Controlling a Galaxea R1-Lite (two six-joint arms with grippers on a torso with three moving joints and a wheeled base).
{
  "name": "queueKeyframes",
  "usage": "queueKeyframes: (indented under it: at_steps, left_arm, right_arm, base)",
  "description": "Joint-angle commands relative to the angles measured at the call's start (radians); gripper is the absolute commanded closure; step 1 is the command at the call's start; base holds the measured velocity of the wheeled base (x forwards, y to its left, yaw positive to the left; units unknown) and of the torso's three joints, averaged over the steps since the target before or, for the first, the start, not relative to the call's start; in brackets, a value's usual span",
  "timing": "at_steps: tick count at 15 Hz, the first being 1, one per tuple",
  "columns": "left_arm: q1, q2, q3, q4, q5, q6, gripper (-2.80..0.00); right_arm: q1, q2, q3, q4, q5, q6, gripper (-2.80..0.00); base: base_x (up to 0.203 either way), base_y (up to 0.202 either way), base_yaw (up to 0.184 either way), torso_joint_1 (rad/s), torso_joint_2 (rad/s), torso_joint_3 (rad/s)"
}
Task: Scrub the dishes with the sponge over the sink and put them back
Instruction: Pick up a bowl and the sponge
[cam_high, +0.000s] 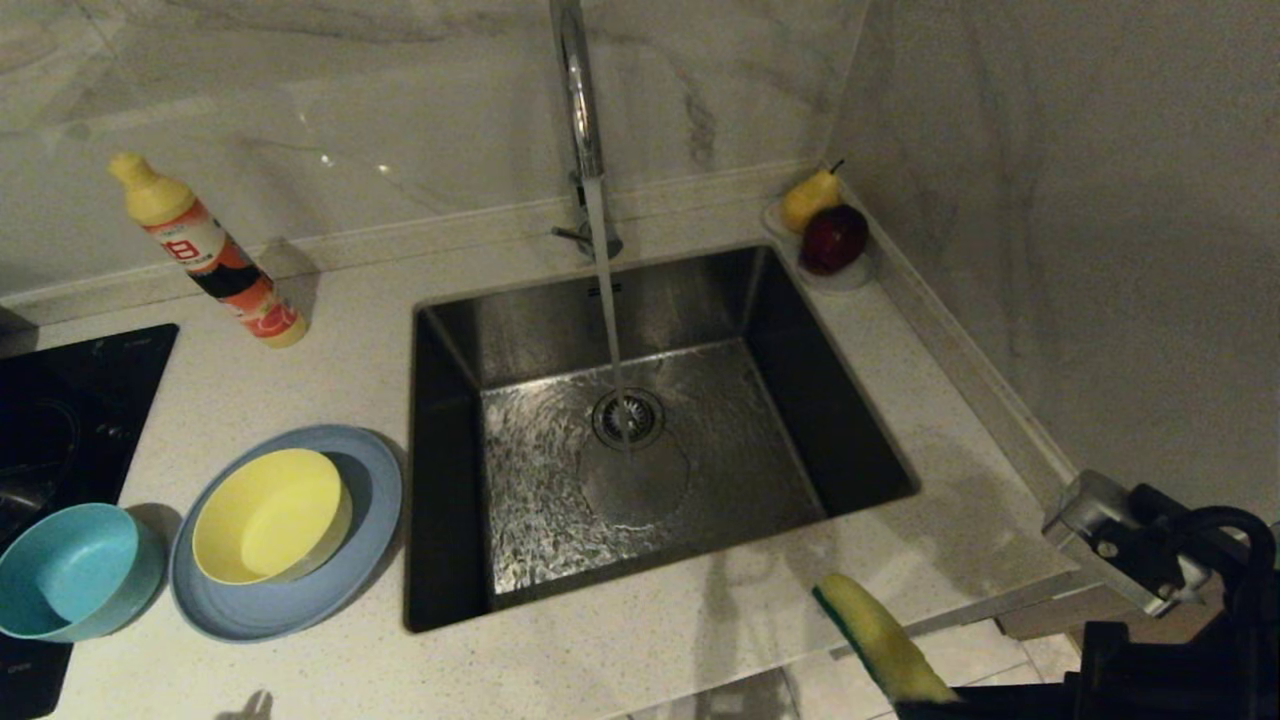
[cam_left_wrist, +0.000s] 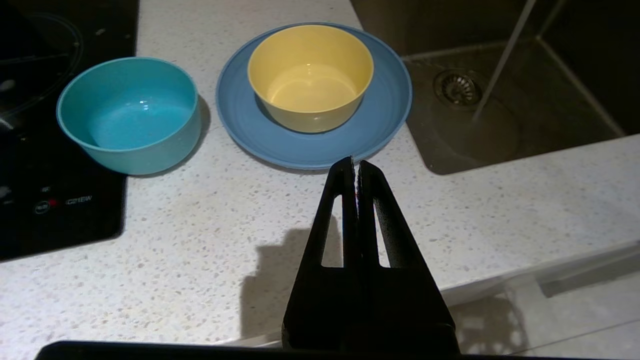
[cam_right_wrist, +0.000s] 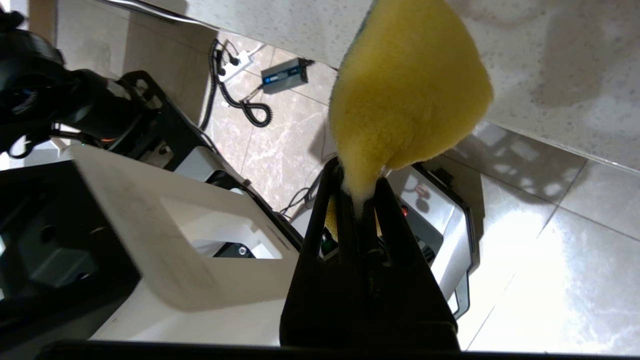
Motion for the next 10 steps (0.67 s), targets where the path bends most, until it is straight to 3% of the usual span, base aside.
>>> queueKeyframes:
  at_steps: [1,4,10]
  left_arm:
    - [0.001,0.0,0.035,0.0,0.0,0.003,0.0]
    - [0.0,0.001,0.038,0.0,-0.008,0.036,0.0]
    - [0.0,-0.002,0.033,0.008,-0.005,0.023,0.0]
  right_arm:
    - [0.001,-0.015,-0.002,0.001,0.002,-0.001,0.0]
    - [-0.015,0.037,-0.058,0.0,0.028,-0.002,0.0]
    - [-0.023,0.176,-0.07,-0.072,0.084,-0.004,0.0]
  base:
    - [0.0,0.0,0.0,0.0,0.0,0.0]
    - [0.0,0.0,0.0,0.0,0.0,0.0]
    - [0.0,0.0,0.0,0.0,0.0,0.0]
